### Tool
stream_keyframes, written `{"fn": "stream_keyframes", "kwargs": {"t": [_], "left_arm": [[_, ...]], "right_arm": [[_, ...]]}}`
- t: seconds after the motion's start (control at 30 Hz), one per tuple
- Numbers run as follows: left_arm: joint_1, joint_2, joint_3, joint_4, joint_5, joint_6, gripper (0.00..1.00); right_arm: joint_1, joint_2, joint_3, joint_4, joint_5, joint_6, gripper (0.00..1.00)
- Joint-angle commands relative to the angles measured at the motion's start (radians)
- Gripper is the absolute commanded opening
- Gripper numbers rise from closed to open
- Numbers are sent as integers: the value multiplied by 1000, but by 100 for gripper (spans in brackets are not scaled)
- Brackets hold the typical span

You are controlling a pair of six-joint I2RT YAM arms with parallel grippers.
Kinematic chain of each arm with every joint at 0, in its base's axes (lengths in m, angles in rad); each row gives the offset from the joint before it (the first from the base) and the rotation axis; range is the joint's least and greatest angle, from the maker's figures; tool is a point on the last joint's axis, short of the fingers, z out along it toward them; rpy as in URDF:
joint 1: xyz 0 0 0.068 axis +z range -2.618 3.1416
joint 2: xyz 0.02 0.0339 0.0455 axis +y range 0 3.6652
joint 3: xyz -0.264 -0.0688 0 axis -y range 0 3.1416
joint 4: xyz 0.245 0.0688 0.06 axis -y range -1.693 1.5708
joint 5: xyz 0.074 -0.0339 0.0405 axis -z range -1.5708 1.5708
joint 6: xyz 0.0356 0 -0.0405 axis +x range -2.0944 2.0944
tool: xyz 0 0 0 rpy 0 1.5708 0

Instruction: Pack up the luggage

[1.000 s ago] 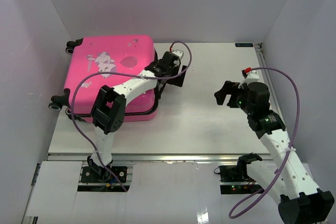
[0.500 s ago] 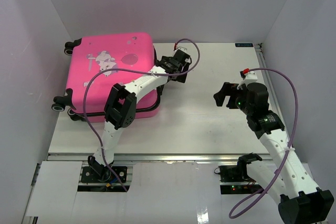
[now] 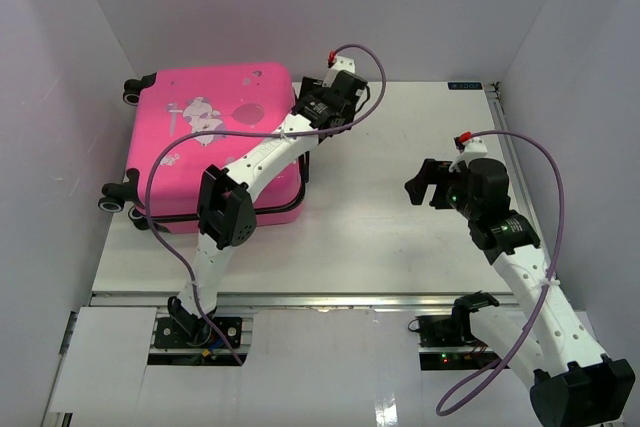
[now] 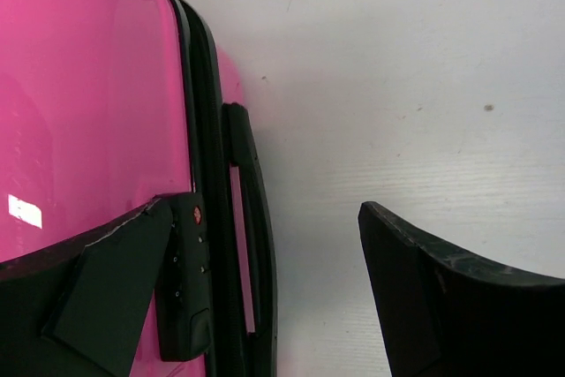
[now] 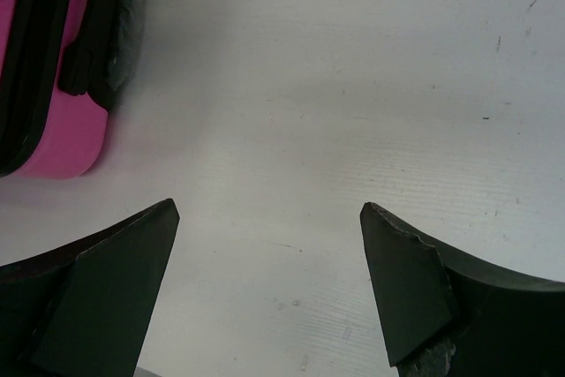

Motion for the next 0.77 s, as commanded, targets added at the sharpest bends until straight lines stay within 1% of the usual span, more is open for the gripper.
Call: {"fn": "stream_keyframes", "kwargs": {"t": [0.0,0.03,0.13,0.17,0.23,0.3,0.33,0.37,0.47,0.53,0.63,0.73], "left_arm": [[-38,-197,-118,1,203,-21,98],[-50,-233,-151,41,263,-27,98],[-120,-430,-361,172,351,-47,98],[-139,-521,-466,241,423,-52,98],[-155,-664,-636,350,612,-82,98],[-161,-831,-851,479,698,-133,98],[-168,-932,-977,518,715,-138,98],[-176,-998,-1051,560,721,-151,98],[-190,-1170,-1213,601,634,-155,98],[-191,-1245,-1297,622,604,-149,98],[-191,-1353,-1352,650,589,-134,98],[-191,-1389,-1365,636,579,-125,98]], "right_arm": [[7,-2,9,41,-17,-9,90],[7,-3,9,41,-17,-9,90],[7,6,16,27,-23,-13,90],[8,6,25,14,-23,-14,90],[11,-5,31,5,-24,-20,90],[13,-26,34,9,-34,-26,90],[15,-40,33,12,-39,-30,90],[17,-47,30,13,-52,-32,90],[28,-56,24,18,-84,-43,90],[39,-48,26,19,-96,-49,90],[50,-40,38,14,-103,-54,90],[53,-49,30,24,-112,-62,90]]}}
